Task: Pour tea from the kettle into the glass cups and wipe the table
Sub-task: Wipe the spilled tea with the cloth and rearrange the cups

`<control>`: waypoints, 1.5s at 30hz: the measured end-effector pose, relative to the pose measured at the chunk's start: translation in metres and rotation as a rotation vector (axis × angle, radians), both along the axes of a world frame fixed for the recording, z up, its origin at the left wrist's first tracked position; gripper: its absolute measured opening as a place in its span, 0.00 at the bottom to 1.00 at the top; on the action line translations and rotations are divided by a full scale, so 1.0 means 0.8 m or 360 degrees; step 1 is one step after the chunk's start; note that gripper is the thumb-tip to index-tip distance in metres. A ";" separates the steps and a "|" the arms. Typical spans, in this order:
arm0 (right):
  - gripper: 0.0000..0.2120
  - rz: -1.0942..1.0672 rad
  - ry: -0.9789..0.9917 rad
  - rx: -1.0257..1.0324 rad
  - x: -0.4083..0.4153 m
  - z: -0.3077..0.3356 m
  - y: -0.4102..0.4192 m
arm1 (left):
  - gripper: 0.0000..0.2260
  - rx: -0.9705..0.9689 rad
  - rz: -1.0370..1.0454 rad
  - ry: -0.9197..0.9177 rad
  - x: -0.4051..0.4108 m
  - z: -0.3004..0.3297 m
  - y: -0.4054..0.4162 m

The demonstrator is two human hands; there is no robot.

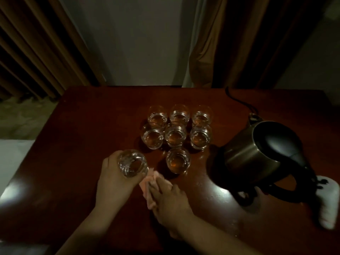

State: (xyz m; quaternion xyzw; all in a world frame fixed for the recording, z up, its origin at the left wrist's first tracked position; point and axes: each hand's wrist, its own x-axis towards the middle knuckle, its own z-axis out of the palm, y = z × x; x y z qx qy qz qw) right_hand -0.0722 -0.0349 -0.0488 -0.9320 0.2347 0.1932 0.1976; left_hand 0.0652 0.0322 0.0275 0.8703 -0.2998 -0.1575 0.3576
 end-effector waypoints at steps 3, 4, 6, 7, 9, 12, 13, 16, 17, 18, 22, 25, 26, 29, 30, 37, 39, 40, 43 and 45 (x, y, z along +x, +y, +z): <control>0.31 -0.0140 -0.0087 0.0100 -0.077 -0.003 -0.006 | 0.38 0.0065 -0.0024 0.0053 -0.008 -0.010 -0.016; 0.31 -0.0225 -0.0089 0.0097 -0.099 0.000 -0.015 | 0.38 0.0083 -0.0036 0.0059 -0.008 -0.014 -0.020; 0.31 -0.0395 -0.0012 0.0101 -0.131 0.002 -0.034 | 0.38 0.0109 -0.0069 0.0055 -0.011 -0.020 -0.028; 0.31 -0.0461 0.0042 0.0092 -0.139 0.004 -0.044 | 0.38 0.0125 -0.0076 0.0056 -0.012 -0.023 -0.031; 0.31 -0.0554 0.0107 0.0041 -0.140 0.011 -0.063 | 0.39 0.0154 -0.0068 0.0076 -0.015 -0.026 -0.038; 0.32 -0.0751 0.0145 0.0013 -0.126 0.018 -0.091 | 0.39 0.0175 -0.0079 0.0077 -0.018 -0.029 -0.045; 0.32 -0.0791 0.0146 0.0004 -0.120 0.020 -0.098 | 0.39 0.0173 -0.0092 0.0073 -0.018 -0.031 -0.047; 0.31 -0.0814 0.0134 -0.0045 -0.113 0.025 -0.106 | 0.38 0.0199 -0.0109 0.0055 -0.018 -0.037 -0.051; 0.32 -0.0820 0.0128 -0.0072 -0.118 0.025 -0.101 | 0.38 0.0205 -0.0108 0.0046 -0.017 -0.040 -0.051; 0.32 -0.0814 0.0112 -0.0090 -0.125 0.024 -0.092 | 0.38 0.0209 -0.0097 0.0044 -0.015 -0.043 -0.052; 0.31 -0.0714 0.0074 -0.0047 -0.196 0.006 -0.048 | 0.37 0.0241 -0.0104 0.0036 -0.006 -0.057 -0.056; 0.32 -0.0867 0.0125 -0.0063 -0.244 0.006 -0.042 | 0.36 0.0266 -0.0126 0.0008 -0.005 -0.066 -0.061; 0.31 -0.0940 0.0152 -0.0063 -0.253 0.005 -0.042 | 0.36 0.0262 -0.0124 0.0006 -0.007 -0.066 -0.063; 0.32 -0.1059 0.0212 -0.0082 -0.247 0.006 -0.042 | 0.36 0.0229 -0.0128 -0.0024 -0.014 -0.063 -0.069; 0.33 -0.1054 0.0203 -0.0093 -0.238 0.007 -0.041 | 0.37 0.0232 -0.0128 -0.0008 -0.016 -0.063 -0.071; 0.31 -0.0820 0.0189 -0.0130 -0.149 0.035 -0.060 | 0.48 0.0220 -0.0137 0.0121 -0.024 -0.059 -0.069; 0.30 -0.0709 0.0231 -0.0124 -0.123 0.040 -0.067 | 0.49 0.0203 -0.0135 0.0087 -0.028 -0.055 -0.067; 0.31 -0.0704 0.0238 -0.0112 -0.111 0.039 -0.073 | 0.47 0.0186 -0.0141 -0.0002 -0.031 -0.053 -0.066; 0.35 -0.0848 0.0176 -0.0069 -0.081 0.023 -0.092 | 0.43 0.0090 -0.0302 -0.0320 -0.042 -0.045 -0.065; 0.35 -0.0891 0.0127 -0.0007 -0.067 0.017 -0.103 | 0.45 0.0171 -0.0556 -0.0511 -0.048 -0.041 -0.070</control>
